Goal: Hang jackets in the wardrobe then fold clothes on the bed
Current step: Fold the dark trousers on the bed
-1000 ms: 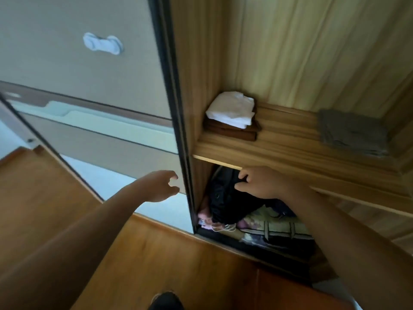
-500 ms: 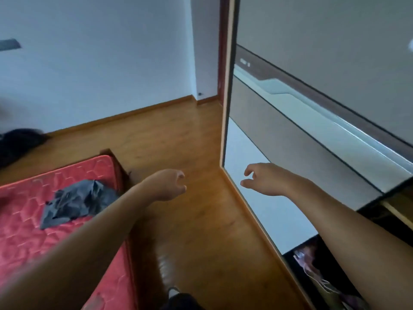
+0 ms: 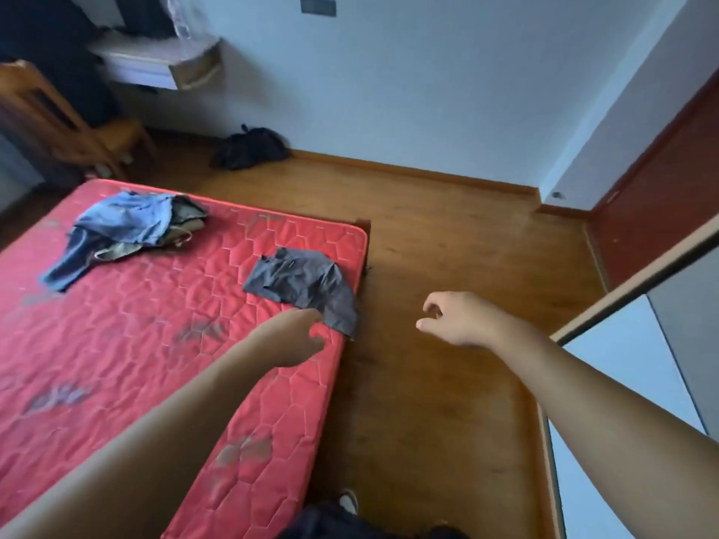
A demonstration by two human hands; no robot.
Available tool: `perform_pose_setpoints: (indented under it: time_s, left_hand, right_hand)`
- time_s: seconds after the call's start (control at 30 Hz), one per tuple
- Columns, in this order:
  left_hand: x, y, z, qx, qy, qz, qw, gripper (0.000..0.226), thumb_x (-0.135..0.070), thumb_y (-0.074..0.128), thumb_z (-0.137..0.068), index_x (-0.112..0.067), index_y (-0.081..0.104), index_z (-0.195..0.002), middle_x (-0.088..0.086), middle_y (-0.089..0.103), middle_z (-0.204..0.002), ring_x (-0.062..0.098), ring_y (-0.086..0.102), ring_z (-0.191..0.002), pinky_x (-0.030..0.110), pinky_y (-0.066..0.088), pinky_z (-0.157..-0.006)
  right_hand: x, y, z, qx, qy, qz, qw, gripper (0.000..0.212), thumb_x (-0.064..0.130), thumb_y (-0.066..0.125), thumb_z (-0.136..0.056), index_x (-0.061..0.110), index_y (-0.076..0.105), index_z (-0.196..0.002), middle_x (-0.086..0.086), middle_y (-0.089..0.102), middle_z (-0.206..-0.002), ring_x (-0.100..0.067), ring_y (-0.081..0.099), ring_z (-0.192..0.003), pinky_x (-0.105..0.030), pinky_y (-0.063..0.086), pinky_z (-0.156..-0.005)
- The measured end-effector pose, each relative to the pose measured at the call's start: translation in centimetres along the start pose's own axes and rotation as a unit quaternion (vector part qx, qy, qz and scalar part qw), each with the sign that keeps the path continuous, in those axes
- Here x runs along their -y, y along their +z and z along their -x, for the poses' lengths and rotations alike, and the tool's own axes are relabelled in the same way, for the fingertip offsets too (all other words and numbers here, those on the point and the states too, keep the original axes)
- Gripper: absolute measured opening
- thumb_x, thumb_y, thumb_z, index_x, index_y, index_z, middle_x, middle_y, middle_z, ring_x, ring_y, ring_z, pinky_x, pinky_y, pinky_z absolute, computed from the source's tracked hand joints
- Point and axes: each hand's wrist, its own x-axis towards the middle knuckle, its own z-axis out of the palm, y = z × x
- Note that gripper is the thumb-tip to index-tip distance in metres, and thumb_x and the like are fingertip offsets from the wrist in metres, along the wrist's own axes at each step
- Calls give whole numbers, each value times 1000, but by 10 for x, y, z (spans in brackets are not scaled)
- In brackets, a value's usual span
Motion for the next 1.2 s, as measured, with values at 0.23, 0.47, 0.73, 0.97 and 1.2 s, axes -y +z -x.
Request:
perform_pose_setpoints:
  time_s: [0.23,0.47,0.73,0.97,1.2]
  left_hand:
    - [62,3,-25,-1,-98,40,994,53,-33,53,-97,-19,45,-148,7,52,-145,25,51,-131,38,45,-105]
    - [75,-7,-113,-15,-193,99,976,53,-35,54,-96,-20,47,-146,5,52,-144,25,52,-130,41,46,-104]
    - [56,2,-213,-28,-318,212,924,54,-37,54,-96,-20,46,-146,9,51,-142,30,53,-128,44,47,-104]
    - [57,40,-262,-34,-386,284,877,52,-38,54,-94,-21,47,-143,8,52,-138,32,57,-121,47,51,-100]
    - [102,154,-361,-15,-420,301,856,49,-32,50,-97,-24,40,-144,8,52,-134,33,58,-118,50,54,-94]
  right_hand:
    - [70,-5,-114,51,-104,91,989,51,58,57,-91,26,59,-131,-4,65,-132,-26,62,-118,-39,51,-98]
    - [92,-27,-258,94,-201,161,962,45,56,57,-90,25,61,-121,-5,66,-130,-28,61,-118,-41,51,-97]
    - [122,-51,-405,141,-318,289,892,41,52,54,-92,24,58,-121,-6,65,-129,-29,61,-119,-42,51,-93]
    - [170,-14,-476,146,-404,365,826,36,48,50,-94,21,54,-117,-8,63,-127,-32,62,-117,-44,51,-90]
    - [191,113,-567,88,-504,475,716,36,23,49,-96,21,44,-132,-10,54,-127,-34,54,-120,-45,47,-89]
